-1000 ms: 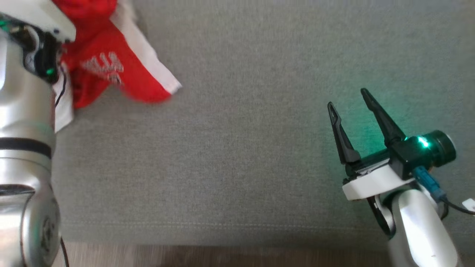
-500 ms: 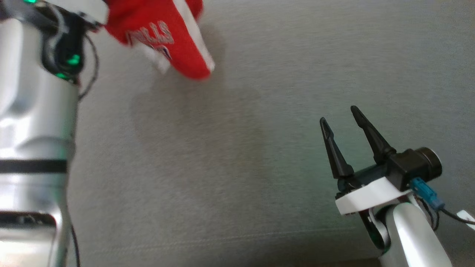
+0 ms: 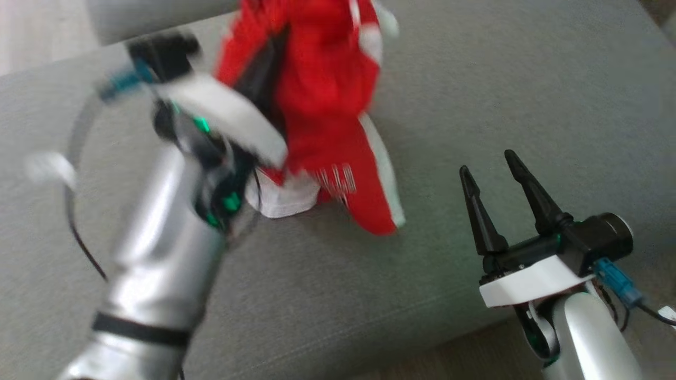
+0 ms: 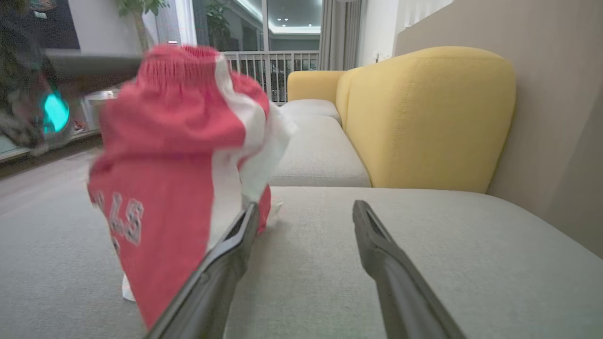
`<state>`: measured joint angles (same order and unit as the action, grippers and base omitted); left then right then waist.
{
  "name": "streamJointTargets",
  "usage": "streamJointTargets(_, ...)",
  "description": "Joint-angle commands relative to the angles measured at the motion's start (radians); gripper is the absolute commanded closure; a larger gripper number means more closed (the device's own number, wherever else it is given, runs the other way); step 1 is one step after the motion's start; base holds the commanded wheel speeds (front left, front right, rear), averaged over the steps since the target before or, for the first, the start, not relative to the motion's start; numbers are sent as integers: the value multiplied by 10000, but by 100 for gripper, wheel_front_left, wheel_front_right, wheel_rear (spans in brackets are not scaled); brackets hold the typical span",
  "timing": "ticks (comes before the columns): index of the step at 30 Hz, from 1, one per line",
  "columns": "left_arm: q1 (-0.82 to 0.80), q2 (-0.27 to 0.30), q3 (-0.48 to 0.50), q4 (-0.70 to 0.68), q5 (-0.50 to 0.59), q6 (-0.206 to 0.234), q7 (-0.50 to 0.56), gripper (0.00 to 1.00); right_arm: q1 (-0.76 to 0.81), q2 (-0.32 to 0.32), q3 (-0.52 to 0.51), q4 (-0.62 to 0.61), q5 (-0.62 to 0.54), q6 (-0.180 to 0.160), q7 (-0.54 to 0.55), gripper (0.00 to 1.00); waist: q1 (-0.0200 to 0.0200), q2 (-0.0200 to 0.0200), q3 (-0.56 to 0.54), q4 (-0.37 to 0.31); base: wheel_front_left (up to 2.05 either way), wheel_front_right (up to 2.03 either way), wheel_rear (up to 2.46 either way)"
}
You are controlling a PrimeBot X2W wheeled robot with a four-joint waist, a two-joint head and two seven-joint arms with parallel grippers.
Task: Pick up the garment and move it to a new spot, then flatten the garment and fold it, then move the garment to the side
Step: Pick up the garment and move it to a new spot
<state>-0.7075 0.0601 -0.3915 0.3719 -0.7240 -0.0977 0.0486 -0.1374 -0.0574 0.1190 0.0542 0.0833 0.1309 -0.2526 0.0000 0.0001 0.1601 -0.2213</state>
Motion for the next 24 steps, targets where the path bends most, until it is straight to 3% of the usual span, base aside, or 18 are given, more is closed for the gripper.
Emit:
streamJointTargets(1, -79, 235, 76, -147, 211, 9, -362, 100, -182, 71, 208, -369, 115, -2, -92, 0, 0, -1, 305, -358, 0, 0, 0)
streamJointTargets(8, 1080, -28, -1260, 1494, 909, -108, -2274, 100, -247, 71, 205, -397, 174, -2, -92, 0, 0, -1, 750, -448, 0, 0, 0)
streamJointTargets(9, 1117, -50, -1413, 1625, 999, -42, -2486, 84, -223, 71, 169, -385, 161, -2, -92, 0, 0, -1, 754, -388, 0, 0, 0)
streamJointTargets(10, 1161, -66, -1581, 1753, 1107, 62, -2641, 0, -192, 71, 146, -366, 161, -2, -92, 0, 0, -1, 742, -314, 0, 0, 0)
streamJointTargets(23, 1535, -97, -3035, 1819, 2005, 1421, -3099, 1, -148, 72, 435, -251, 412, -2, -92, 0, 0, -1, 506, 195, 0, 0, 0)
streamJointTargets(24, 1555, -97, -3077, 1835, 2082, 1586, -3100, 100, -135, 72, 436, -251, 397, -2, -92, 0, 0, -1, 497, 216, 0, 0, 0)
